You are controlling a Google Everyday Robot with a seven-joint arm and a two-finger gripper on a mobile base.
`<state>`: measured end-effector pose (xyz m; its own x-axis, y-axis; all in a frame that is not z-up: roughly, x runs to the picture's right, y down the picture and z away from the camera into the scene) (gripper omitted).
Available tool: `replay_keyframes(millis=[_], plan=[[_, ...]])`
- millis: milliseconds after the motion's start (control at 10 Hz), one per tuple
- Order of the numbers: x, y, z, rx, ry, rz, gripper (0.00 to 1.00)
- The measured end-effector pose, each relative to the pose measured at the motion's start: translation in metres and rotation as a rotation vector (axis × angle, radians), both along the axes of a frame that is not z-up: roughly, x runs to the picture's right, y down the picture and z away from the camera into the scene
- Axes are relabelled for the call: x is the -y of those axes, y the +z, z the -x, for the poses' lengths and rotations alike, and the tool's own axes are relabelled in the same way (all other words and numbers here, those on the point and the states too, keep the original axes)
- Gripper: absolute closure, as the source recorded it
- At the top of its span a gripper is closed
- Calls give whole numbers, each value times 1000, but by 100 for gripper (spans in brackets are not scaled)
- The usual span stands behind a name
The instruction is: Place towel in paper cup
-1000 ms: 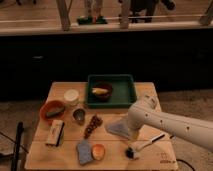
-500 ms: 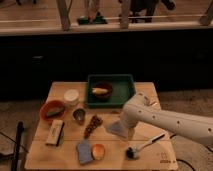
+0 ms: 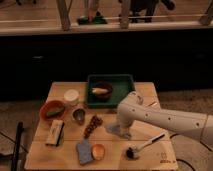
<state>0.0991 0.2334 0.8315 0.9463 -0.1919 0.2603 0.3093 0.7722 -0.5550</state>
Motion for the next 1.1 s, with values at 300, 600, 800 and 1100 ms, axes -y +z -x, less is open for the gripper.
replay_keyframes(millis=[300, 600, 800, 1100], plan=[[-2, 5, -3, 0, 4, 7, 98], [-2, 4, -7, -2, 7, 6, 100], [-1, -1, -8, -2, 5, 1, 93], [1, -6, -6, 2, 3, -5, 65]])
